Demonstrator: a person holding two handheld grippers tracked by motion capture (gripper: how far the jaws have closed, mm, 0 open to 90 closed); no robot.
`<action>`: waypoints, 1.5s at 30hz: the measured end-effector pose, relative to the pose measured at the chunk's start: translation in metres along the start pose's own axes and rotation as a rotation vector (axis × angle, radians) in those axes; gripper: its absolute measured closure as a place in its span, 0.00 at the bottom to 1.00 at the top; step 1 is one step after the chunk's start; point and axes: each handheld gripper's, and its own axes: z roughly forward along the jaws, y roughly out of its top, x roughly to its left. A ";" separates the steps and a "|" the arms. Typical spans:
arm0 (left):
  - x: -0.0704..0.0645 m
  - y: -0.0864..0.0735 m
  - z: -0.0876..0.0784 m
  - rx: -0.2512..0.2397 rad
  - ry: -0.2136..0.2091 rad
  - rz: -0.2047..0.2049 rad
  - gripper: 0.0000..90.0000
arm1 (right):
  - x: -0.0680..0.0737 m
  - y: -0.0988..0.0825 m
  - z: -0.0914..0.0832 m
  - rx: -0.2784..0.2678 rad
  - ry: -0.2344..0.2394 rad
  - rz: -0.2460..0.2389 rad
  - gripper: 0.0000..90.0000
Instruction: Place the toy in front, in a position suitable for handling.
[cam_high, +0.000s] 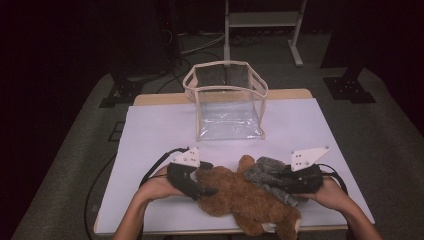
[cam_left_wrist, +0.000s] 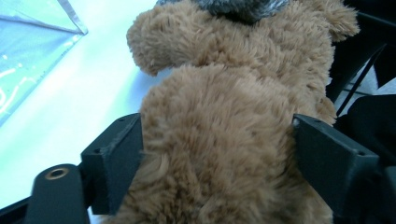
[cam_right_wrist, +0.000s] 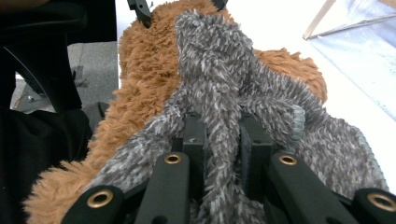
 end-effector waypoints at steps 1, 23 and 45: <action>0.002 -0.001 0.000 -0.001 -0.002 -0.009 0.17 | 0.000 0.000 0.000 -0.004 0.003 0.000 0.84; 0.009 0.002 0.033 0.103 -0.056 -0.059 0.35 | -0.005 -0.004 -0.002 -0.028 -0.003 0.008 0.83; 0.036 0.007 0.000 0.022 0.246 -0.041 0.38 | -0.071 0.047 0.032 0.041 -0.016 0.015 0.84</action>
